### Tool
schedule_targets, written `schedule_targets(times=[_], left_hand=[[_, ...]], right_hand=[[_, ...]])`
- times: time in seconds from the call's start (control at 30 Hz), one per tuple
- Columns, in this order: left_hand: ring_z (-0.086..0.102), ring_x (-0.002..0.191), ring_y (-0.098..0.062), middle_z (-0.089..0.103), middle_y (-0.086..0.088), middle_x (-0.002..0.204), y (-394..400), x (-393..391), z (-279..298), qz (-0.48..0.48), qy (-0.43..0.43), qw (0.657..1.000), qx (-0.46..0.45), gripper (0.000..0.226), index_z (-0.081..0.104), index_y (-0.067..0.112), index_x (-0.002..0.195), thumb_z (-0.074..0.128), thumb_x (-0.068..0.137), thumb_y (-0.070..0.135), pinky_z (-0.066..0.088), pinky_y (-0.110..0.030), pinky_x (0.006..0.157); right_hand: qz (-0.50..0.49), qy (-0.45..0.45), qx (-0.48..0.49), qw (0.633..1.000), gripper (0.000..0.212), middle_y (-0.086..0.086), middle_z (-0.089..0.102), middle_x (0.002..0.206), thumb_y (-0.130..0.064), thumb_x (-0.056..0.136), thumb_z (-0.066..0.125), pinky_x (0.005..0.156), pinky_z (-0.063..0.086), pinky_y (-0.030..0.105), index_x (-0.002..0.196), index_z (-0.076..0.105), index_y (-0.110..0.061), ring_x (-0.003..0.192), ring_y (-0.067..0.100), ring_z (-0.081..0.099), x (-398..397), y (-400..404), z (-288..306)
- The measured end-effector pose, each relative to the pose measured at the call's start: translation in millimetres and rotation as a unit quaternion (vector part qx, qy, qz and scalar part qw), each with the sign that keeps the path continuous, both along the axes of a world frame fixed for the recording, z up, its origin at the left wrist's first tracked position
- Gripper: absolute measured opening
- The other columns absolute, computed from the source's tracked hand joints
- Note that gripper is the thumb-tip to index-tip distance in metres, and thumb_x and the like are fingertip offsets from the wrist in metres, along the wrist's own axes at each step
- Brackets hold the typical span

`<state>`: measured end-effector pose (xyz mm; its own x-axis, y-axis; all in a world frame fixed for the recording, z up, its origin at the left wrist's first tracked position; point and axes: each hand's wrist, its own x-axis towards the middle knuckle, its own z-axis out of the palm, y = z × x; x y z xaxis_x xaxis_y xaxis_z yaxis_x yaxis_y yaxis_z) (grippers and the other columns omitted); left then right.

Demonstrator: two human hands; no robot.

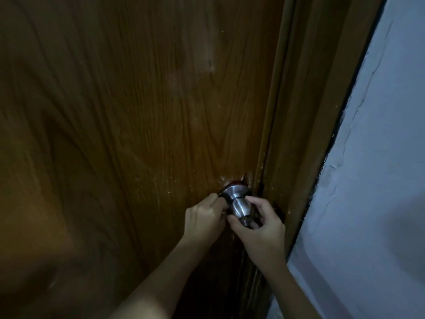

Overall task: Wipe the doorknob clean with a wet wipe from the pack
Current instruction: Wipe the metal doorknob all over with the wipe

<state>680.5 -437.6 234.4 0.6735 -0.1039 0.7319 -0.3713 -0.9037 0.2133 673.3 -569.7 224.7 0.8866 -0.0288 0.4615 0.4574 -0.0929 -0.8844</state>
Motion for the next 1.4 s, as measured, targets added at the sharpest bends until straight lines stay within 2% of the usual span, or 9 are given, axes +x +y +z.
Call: schedule_targets(times=[0.2, 0.3, 0.43, 0.67, 0.87, 1.07, 1.23, 1.3, 1.4], left_hand=[[0.048, 0.044, -0.007, 0.058, 0.0, 0.061, 15, -4, 8, 0.011, -0.005, 1.0, 0.025, 0.019, 0.059, 0.012, 0.062, 0.078, 0.066, 0.014, 0.032, -0.013, 0.038], [0.049, 0.041, -0.01, 0.058, -0.001, 0.057, 6, -2, 7, 0.015, -0.006, 0.999, 0.032, 0.021, 0.059, 0.01, 0.06, 0.08, 0.059, 0.004, 0.029, -0.013, 0.038], [0.051, 0.039, -0.012, 0.058, -0.003, 0.055, -5, -1, 2, 0.021, -0.005, 1.0, 0.0, 0.024, 0.06, 0.008, 0.059, 0.079, 0.053, -0.004, 0.031, -0.013, 0.036], [0.055, 0.046, -0.012, 0.06, -0.002, 0.057, 16, -5, 32, 0.009, -0.023, 0.997, 0.076, 0.023, 0.062, 0.011, 0.059, 0.083, 0.06, 0.02, 0.036, -0.016, 0.041], [0.054, 0.046, -0.012, 0.06, -0.002, 0.057, 0, 3, 56, 0.009, -0.049, 0.997, 0.053, 0.024, 0.062, 0.01, 0.058, 0.082, 0.061, 0.023, 0.033, -0.014, 0.044], [0.052, 0.045, -0.011, 0.059, -0.003, 0.057, -3, 3, 47, 0.003, -0.042, 0.998, 0.041, 0.025, 0.061, 0.01, 0.058, 0.08, 0.065, 0.025, 0.032, -0.013, 0.043], [0.052, 0.047, -0.012, 0.06, -0.003, 0.061, 12, -5, 35, 0.011, -0.004, 0.999, 0.036, 0.021, 0.062, 0.01, 0.063, 0.077, 0.069, 0.023, 0.044, -0.022, 0.039], [0.054, 0.053, -0.011, 0.061, -0.001, 0.067, 12, -11, 24, 0.033, 0.052, 0.998, 0.014, 0.016, 0.064, 0.011, 0.069, 0.073, 0.074, 0.023, 0.048, -0.025, 0.045], [0.058, 0.06, -0.004, 0.063, 0.008, 0.07, 7, -25, 5, 0.047, 0.138, 0.979, -0.144, 0.01, 0.066, 0.018, 0.075, 0.071, 0.075, 0.027, 0.051, -0.023, 0.056]], right_hand=[[0.0, 0.005, 0.001, 1.0, 0.048, -0.013, 0.063, 0.094, -0.01, 0.062, 0.081, 0.065, 0.048, 0.004, 0.096, 0.058, -0.035, 0.09, -0.011, 0.059, -2, 0, 2], [-0.003, 0.006, -0.001, 1.0, 0.048, -0.012, 0.063, 0.094, -0.01, 0.062, 0.081, 0.064, 0.048, 0.004, 0.095, 0.058, -0.037, 0.089, -0.01, 0.059, -2, 1, 2], [-0.001, 0.009, -0.002, 1.0, 0.047, -0.011, 0.064, 0.093, -0.01, 0.061, 0.081, 0.064, 0.049, 0.005, 0.099, 0.06, -0.028, 0.088, -0.009, 0.059, -1, 0, 2], [0.0, 0.01, -0.007, 1.0, 0.047, -0.013, 0.062, 0.094, -0.009, 0.062, 0.081, 0.066, 0.05, 0.007, 0.099, 0.059, -0.028, 0.089, -0.01, 0.058, -3, -1, 5], [0.004, 0.006, -0.002, 1.0, 0.046, -0.014, 0.063, 0.088, -0.007, 0.063, 0.08, 0.063, 0.049, 0.005, 0.095, 0.058, -0.029, 0.085, -0.011, 0.06, -4, -2, 7], [0.009, 0.012, -0.027, 1.0, 0.046, -0.018, 0.061, 0.089, -0.011, 0.063, 0.08, 0.067, 0.051, 0.009, 0.1, 0.058, -0.027, 0.088, -0.011, 0.059, -4, -3, 8], [0.009, 0.028, -0.031, 0.999, 0.046, -0.018, 0.06, 0.093, -0.012, 0.065, 0.079, 0.072, 0.053, 0.016, 0.102, 0.057, -0.029, 0.091, -0.011, 0.057, -6, -4, 11], [0.028, 0.043, -0.002, 0.999, 0.051, -0.021, 0.058, 0.1, -0.008, 0.068, 0.076, 0.071, 0.051, 0.009, 0.109, 0.056, -0.029, 0.094, -0.016, 0.055, -11, -4, 8], [0.057, 0.131, 0.079, 0.987, 0.059, -0.017, 0.062, 0.107, -0.006, 0.075, 0.07, 0.068, 0.049, 0.006, 0.125, 0.046, -0.027, 0.093, -0.014, 0.059, -20, 1, -7]])
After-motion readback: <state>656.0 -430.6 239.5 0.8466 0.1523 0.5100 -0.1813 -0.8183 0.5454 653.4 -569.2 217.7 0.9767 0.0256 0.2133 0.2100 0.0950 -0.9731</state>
